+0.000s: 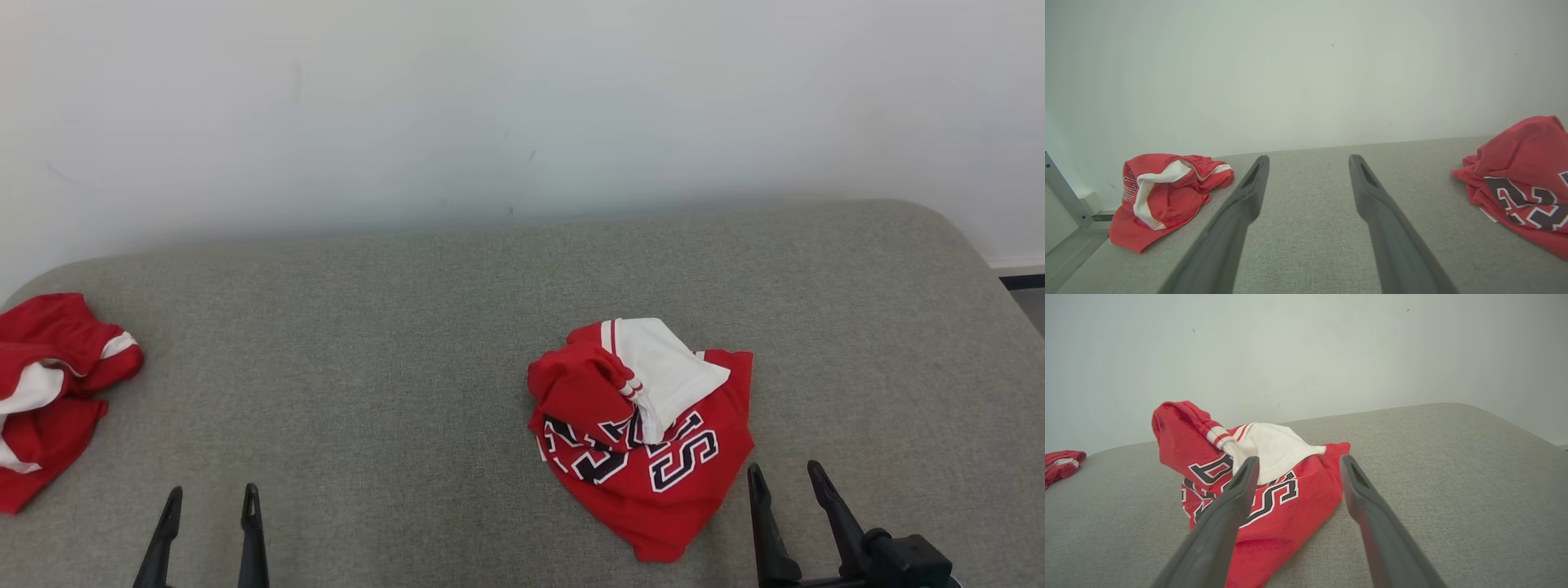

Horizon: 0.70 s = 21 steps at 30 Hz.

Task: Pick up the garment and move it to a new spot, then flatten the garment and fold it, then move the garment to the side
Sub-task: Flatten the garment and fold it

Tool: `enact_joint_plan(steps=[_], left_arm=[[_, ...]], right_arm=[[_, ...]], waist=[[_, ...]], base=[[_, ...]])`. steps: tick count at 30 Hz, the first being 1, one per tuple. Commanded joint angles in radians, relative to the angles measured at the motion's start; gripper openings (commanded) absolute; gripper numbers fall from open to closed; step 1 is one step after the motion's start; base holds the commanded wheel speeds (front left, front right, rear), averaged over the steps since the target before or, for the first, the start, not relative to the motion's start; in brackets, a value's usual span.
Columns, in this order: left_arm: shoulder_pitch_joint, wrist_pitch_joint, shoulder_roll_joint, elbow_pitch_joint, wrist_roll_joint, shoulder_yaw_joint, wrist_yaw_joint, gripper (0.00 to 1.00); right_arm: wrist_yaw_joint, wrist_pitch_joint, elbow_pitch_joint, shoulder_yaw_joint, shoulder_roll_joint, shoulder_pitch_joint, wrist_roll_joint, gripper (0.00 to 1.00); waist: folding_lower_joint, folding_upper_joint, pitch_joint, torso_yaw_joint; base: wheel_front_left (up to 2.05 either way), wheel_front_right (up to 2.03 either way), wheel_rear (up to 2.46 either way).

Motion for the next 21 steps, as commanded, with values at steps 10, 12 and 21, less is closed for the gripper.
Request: enact_joint_plan(steps=[10,12,21], left_arm=[[-0.253,-0.003,0.016,0.072,0.038,-0.215,-0.030,1.00],[-0.322,-0.003,0.021,0.102,0.034,-0.276,-0.034,1.00],[-0.565,-0.003,0.046,0.251,-0.019,-0.500,-0.033,1.00]], right_arm=[[-0.002,-0.002,0.008,0.030,0.001,-0.028,0.011,1.00],[-0.002,-0.003,0.009,0.035,0.002,-0.038,0.015,1.00],[-0.002,-0.008,0.028,0.042,0.003,-0.086,0.038,1.00]], waist=[[0.0000,0.0000,0.045,-0.045],[0.0000,0.0000,0.062,-0.069],[0.0000,0.0000,0.148,-0.175]], base=[[0.00,0.00,0.00],[0.00,0.00,0.00],[0.00,0.00,0.00]])
